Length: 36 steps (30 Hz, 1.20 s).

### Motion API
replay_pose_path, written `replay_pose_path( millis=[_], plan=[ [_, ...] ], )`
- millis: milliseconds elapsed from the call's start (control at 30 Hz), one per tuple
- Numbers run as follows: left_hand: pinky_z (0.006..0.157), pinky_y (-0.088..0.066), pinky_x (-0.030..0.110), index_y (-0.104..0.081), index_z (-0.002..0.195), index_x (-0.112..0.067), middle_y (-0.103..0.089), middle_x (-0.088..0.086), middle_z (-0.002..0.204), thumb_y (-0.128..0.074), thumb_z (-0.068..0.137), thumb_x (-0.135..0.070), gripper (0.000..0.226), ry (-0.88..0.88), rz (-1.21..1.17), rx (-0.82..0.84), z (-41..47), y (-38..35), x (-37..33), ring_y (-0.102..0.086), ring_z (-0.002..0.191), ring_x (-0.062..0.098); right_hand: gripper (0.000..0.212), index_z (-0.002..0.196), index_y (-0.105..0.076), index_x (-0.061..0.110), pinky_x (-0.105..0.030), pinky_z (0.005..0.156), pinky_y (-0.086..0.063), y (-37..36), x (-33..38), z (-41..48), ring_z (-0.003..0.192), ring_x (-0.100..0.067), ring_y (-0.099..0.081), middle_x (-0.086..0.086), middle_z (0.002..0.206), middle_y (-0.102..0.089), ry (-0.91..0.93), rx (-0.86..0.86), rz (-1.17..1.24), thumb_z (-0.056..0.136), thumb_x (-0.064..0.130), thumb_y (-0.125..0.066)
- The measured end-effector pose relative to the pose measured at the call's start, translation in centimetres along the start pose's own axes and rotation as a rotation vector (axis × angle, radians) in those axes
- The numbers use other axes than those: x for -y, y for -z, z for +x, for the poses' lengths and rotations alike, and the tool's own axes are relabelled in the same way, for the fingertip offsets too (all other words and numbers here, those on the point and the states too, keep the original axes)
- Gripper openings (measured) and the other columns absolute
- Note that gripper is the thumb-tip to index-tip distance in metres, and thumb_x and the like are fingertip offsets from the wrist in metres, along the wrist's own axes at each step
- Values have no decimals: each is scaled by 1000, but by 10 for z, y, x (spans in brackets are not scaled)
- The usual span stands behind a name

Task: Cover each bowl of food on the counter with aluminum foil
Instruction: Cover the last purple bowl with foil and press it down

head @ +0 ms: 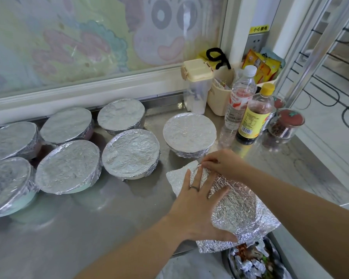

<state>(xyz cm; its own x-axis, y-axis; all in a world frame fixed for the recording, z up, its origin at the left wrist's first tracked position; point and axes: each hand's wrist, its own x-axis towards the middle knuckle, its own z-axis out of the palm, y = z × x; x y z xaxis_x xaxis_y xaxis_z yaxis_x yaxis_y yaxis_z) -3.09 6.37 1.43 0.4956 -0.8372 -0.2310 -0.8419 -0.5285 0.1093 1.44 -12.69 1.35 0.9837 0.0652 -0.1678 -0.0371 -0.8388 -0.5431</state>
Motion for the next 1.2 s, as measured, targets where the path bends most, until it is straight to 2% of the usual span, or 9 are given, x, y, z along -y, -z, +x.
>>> replay_pose_path(
  millis=[67,167,300,367,600,900,1000,1100,1200],
  plan=[
    [114,20,62,8,156,-37,25,9,163,-31,66,-99,117,3,-12,-3,0,0,0,39,141,38,21,110,-76,22,-14,64,-39,0,1,1,71,8,-54,14,82,-64,19,10,-24,101,33,-60],
    [114,20,62,8,156,-37,24,10,163,-32,65,-99,117,10,-26,0,1,-1,1,40,140,38,24,110,-75,20,-27,75,-49,-2,1,2,73,-3,-58,9,86,-68,33,44,-56,103,33,-56],
    [113,17,64,9,156,-36,21,11,164,-31,66,-99,117,2,-15,3,1,-1,0,38,141,39,31,131,-66,32,-28,94,-48,5,1,-1,104,-5,-60,16,122,-62,114,-2,-70,101,31,-58],
    [113,17,65,10,156,-35,18,12,164,-30,67,-99,117,1,-2,5,2,-1,0,36,142,40,35,130,-67,35,-27,99,-47,9,7,0,112,-3,-58,19,129,-60,206,18,-138,99,21,-60],
    [113,16,65,9,157,-35,16,12,165,-28,67,-99,117,-4,12,-1,2,-2,-1,28,146,40,24,116,-74,31,-36,91,-54,17,18,12,95,-7,-65,13,106,-71,237,181,-319,101,23,-57],
    [112,18,64,9,156,-35,12,13,165,-27,67,-100,116,9,32,-3,2,-3,-1,26,146,41,23,111,-72,27,-33,89,-54,15,27,17,90,-9,-61,14,94,-61,180,243,-367,104,22,-51],
    [112,18,64,10,156,-35,13,12,165,-28,67,-100,117,11,19,-6,2,-4,-2,28,145,40,23,113,-71,25,-31,90,-53,15,26,16,96,-11,-63,11,102,-66,156,242,-322,103,19,-51],
    [112,17,64,13,156,-36,23,11,163,-27,66,-101,117,12,15,2,3,-4,-3,35,143,38,34,131,-65,27,-31,97,-51,19,20,7,109,-10,-64,10,123,-67,83,149,-188,102,16,-54],
    [112,18,65,13,156,-36,26,10,162,-24,66,-101,117,15,16,2,4,-4,-3,36,142,39,28,128,-68,25,-27,92,-53,17,6,-10,95,-6,-66,7,121,-71,-48,-41,-81,101,23,-60]
  ],
)
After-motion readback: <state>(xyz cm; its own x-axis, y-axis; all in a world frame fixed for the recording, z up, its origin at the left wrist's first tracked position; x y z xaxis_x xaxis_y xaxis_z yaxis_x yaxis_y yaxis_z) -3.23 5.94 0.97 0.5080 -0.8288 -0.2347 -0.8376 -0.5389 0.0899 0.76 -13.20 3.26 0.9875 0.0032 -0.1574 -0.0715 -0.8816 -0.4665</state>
